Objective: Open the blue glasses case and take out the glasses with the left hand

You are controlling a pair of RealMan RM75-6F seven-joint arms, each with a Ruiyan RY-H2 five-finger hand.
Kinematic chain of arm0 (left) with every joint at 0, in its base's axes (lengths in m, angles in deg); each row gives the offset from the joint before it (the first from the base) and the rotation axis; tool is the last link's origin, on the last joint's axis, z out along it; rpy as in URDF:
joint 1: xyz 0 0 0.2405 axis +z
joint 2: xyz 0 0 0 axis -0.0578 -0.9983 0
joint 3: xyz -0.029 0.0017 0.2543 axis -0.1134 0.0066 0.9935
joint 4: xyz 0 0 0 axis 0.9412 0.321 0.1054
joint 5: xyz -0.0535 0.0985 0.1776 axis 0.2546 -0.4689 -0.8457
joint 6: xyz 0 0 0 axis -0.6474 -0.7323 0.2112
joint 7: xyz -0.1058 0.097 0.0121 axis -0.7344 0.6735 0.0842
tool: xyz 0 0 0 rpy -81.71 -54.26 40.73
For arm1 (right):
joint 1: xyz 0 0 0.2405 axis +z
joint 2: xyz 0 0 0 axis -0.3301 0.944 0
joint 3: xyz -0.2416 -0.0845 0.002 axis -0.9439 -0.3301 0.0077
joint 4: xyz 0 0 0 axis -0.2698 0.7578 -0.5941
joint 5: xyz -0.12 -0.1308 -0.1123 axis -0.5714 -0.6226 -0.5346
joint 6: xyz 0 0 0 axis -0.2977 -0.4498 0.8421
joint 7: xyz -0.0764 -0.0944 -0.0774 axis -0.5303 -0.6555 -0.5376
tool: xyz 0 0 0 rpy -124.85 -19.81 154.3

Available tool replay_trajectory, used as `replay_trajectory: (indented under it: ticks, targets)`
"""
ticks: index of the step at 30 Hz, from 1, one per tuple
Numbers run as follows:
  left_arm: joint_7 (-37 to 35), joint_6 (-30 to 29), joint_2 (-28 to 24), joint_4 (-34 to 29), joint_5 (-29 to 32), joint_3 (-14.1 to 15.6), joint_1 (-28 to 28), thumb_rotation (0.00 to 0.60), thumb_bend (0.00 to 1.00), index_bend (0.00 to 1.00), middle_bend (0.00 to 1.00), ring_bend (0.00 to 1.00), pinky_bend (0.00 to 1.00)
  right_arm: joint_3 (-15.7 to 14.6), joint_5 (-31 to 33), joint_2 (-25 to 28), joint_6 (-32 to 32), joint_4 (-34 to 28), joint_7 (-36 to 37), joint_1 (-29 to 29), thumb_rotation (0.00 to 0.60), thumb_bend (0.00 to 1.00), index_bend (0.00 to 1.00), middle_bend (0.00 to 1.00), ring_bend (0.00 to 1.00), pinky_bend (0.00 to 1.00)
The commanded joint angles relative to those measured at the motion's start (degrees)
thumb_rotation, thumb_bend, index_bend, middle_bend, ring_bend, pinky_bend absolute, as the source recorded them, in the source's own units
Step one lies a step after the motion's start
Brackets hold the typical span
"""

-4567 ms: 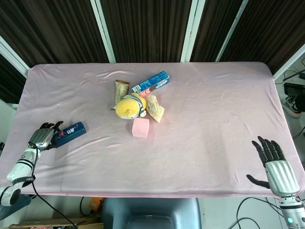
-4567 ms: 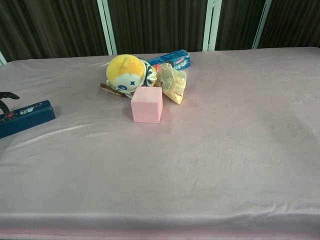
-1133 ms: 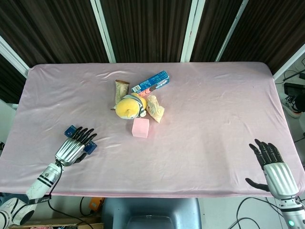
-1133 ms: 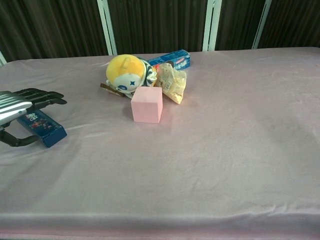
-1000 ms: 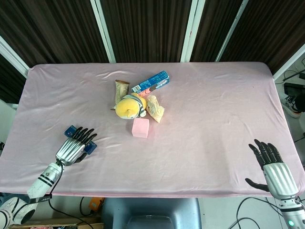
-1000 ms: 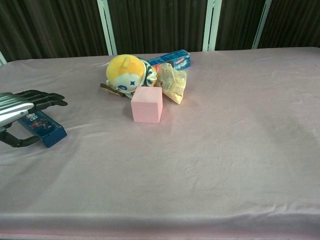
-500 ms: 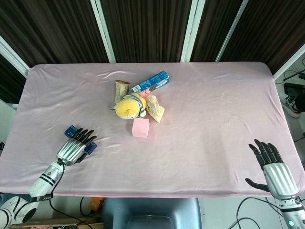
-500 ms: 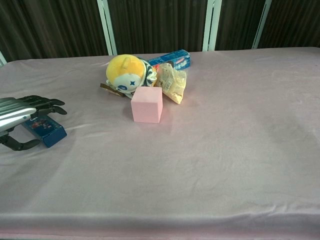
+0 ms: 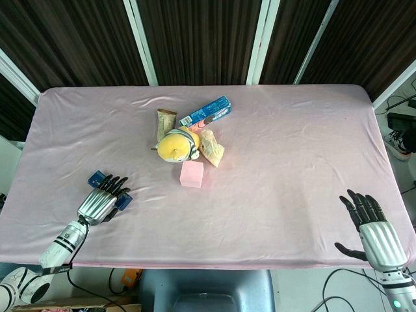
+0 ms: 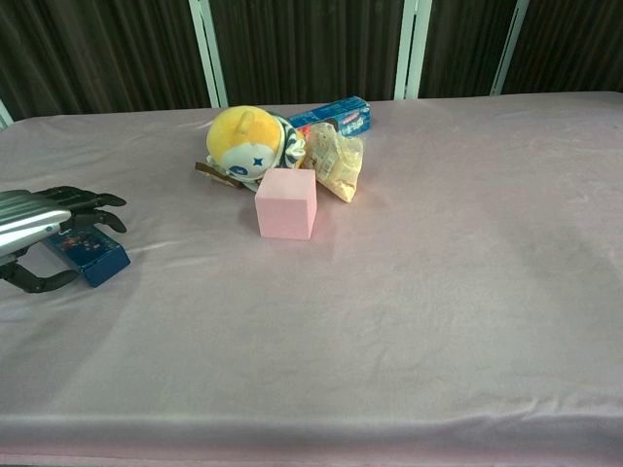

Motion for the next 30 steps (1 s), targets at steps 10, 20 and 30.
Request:
replay_trajectory:
  ticks: [10, 20, 30]
  targets:
    - [0.31, 0.39, 0.13, -0.05, 0.27, 0.00, -0.30, 0.600, 0.39, 0.26, 0.04, 0.00, 0.00, 0.07, 0.16, 0.02, -0.04, -0.02, -0.01, -0.02, 0.600, 0.19, 0.00, 0.00, 0.00, 0.03]
    - [0.72, 0.32, -0.04, -0.51, 0.23, 0.14, -0.42, 0.600, 0.41, 0.30, 0.06, 0.00, 0.00, 0.05, 0.18, -0.01, 0.14, -0.03, -0.22, 0.05, 0.600, 0.19, 0.00, 0.00, 0.00, 0.03]
    - [1.28, 0.19, -0.43, -1.45, 0.37, 0.10, -0.48, 0.600, 0.43, 0.32, 0.09, 0.00, 0.00, -0.02, 0.15, 0.03, 0.21, -0.07, -0.27, 0.06, 0.600, 0.19, 0.00, 0.00, 0.00, 0.03]
